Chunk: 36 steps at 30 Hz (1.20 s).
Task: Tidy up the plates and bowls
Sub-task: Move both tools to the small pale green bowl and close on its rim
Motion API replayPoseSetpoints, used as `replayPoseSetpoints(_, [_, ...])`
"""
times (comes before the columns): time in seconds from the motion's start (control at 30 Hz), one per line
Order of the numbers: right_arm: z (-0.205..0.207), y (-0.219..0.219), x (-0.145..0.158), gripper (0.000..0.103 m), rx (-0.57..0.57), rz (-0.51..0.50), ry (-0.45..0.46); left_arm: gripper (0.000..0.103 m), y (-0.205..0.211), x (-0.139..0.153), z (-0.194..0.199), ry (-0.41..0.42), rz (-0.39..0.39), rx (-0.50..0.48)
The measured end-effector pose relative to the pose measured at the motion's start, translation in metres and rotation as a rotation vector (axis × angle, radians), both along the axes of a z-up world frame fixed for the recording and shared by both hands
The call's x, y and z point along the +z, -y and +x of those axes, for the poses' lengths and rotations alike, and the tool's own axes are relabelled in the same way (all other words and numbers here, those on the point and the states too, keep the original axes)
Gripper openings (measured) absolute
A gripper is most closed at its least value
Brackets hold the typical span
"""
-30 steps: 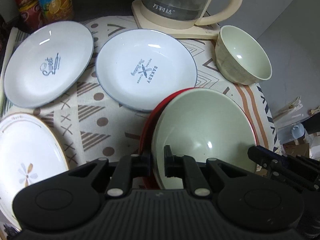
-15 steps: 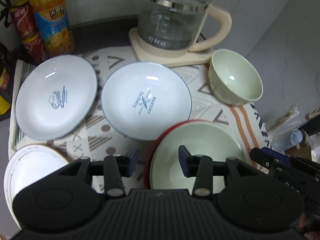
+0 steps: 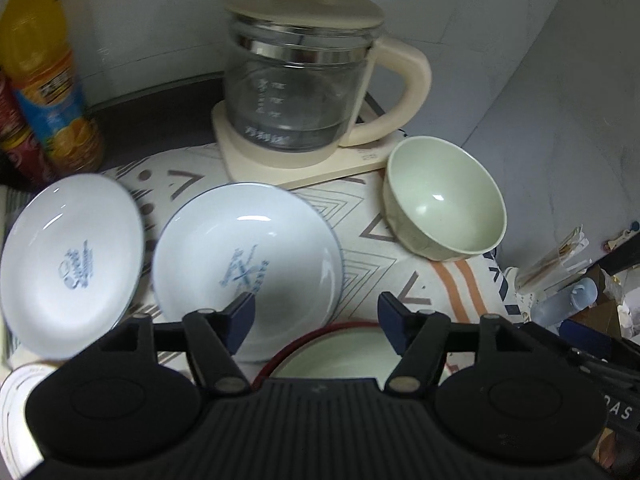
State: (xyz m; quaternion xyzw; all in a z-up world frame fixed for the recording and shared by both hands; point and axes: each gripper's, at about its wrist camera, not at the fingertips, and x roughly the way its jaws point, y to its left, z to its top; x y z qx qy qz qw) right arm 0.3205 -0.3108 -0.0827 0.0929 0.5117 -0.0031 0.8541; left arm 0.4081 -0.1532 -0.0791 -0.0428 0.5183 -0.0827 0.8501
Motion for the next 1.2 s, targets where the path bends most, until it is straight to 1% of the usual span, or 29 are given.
replayPoseSetpoints(0.23, [0.008,0.014,-0.003,0.089,-0.051,-0.007,0.031,0.066,0.021,-0.005,0.018,0.009,-0.011,-0.022])
replayPoseSetpoints(0.5, [0.024,0.029,-0.013,0.09,-0.108,-0.003,0.028,0.066,0.045,-0.015,0.044,0.004,-0.019,-0.051])
replayPoseSetpoints(0.7, [0.039,0.036,-0.026,0.089,-0.133,0.016,0.023,0.066,0.056,-0.025,0.064,0.006,-0.043,-0.056])
replayPoseSetpoints(0.8, [0.048,0.04,-0.034,0.083,-0.145,0.025,0.01,0.066,0.061,-0.031,0.072,0.011,-0.049,-0.058])
replayPoseSetpoints(0.9, [0.054,0.045,-0.043,0.077,-0.17,0.055,-0.009,0.066,0.065,-0.038,0.079,0.013,-0.055,-0.057])
replayPoseSetpoints(0.97, [0.059,0.046,-0.049,0.071,-0.177,0.075,-0.02,0.066,0.067,-0.042,0.082,0.013,-0.062,-0.053])
replayPoseSetpoints(1.07, [0.066,0.047,-0.058,0.07,-0.183,0.088,-0.027,0.065,0.07,-0.049,0.088,0.007,-0.081,-0.047])
replayPoseSetpoints(1.1, [0.069,0.047,-0.061,0.069,-0.185,0.095,-0.03,0.063,0.071,-0.051,0.089,0.003,-0.089,-0.046])
replayPoseSetpoints(1.17, [0.075,0.048,-0.068,0.064,-0.193,0.102,-0.044,0.058,0.075,-0.057,0.093,-0.005,-0.095,-0.046])
replayPoseSetpoints(1.2, [0.079,0.048,-0.073,0.062,-0.196,0.104,-0.055,0.052,0.077,-0.06,0.095,-0.006,-0.093,-0.046])
